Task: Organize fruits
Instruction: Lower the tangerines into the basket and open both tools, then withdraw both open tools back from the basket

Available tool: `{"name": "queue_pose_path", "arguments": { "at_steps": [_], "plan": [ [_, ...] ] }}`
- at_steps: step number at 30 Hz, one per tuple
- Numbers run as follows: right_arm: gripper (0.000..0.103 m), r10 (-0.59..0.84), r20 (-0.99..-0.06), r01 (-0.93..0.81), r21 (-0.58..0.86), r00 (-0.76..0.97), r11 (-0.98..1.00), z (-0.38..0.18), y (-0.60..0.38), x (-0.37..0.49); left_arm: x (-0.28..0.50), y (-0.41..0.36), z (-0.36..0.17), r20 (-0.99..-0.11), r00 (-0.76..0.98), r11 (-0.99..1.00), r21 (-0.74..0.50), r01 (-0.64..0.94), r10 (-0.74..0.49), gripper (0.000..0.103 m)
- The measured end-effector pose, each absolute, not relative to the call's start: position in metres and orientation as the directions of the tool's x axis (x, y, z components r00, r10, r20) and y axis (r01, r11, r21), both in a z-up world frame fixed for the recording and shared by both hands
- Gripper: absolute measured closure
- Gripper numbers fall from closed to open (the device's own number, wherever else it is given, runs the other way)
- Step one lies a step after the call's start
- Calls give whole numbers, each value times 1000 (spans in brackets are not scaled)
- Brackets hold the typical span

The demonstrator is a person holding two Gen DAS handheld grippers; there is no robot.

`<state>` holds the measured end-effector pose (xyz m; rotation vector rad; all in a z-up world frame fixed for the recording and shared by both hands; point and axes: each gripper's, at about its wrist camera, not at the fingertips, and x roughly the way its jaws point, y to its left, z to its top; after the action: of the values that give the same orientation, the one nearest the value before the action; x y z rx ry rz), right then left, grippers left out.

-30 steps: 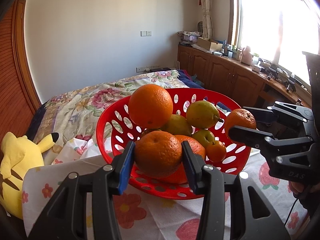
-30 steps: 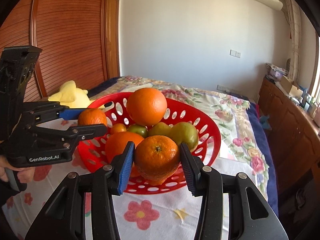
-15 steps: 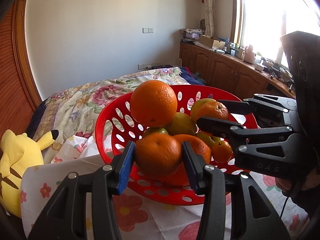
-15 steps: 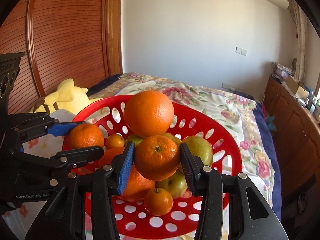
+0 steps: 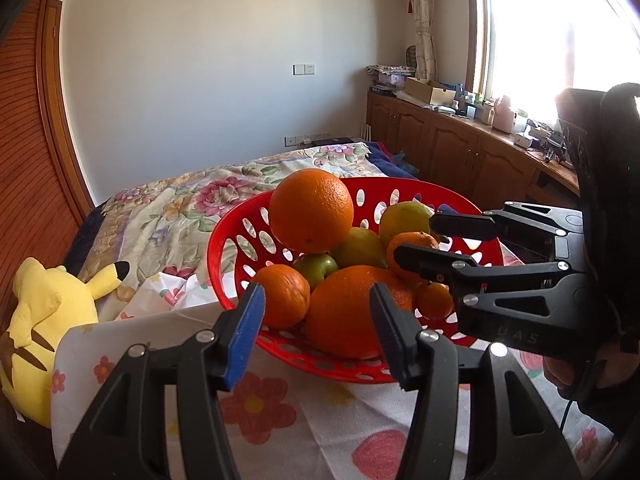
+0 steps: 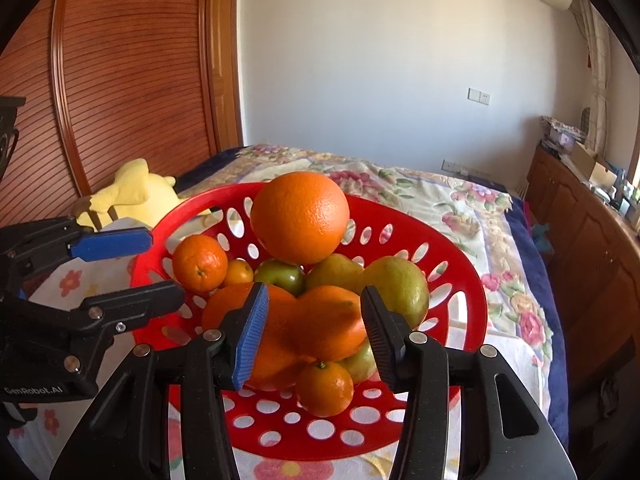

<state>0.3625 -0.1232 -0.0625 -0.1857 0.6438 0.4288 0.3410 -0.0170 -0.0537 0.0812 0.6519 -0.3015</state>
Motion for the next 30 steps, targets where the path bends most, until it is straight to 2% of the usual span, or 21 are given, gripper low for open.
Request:
{"name": "queue_pose_path", "arguments": {
  "at_steps": [14, 16, 17, 22, 27, 30],
  "plan": [
    [53, 328, -575, -397, 6, 750, 918, -43, -138, 308, 291, -15, -35, -567, 797, 964, 21, 264, -206, 45],
    [53, 329, -568, -394, 8, 755, 919, -40, -138, 300, 283, -11, -31, -558, 805, 966, 20, 256, -202, 40],
    [53, 328, -563, -392, 7, 759, 920, -37, -138, 294, 278, -10, -29, -548, 812, 968, 18, 252, -201, 33],
    [51, 328, -540, -386, 7, 775, 923, -27, -140, 275, 257, -4, -17, -515, 838, 972, 32, 231, -183, 31],
    [51, 323, -516, -372, 9, 793, 928, -17, -142, 258, 240, 2, -7, -486, 856, 975, 29, 218, -177, 16],
    [48, 319, -501, -365, 8, 804, 931, -10, -142, 249, 229, 6, 0, -466, 869, 977, 35, 208, -168, 12]
  ]
}}
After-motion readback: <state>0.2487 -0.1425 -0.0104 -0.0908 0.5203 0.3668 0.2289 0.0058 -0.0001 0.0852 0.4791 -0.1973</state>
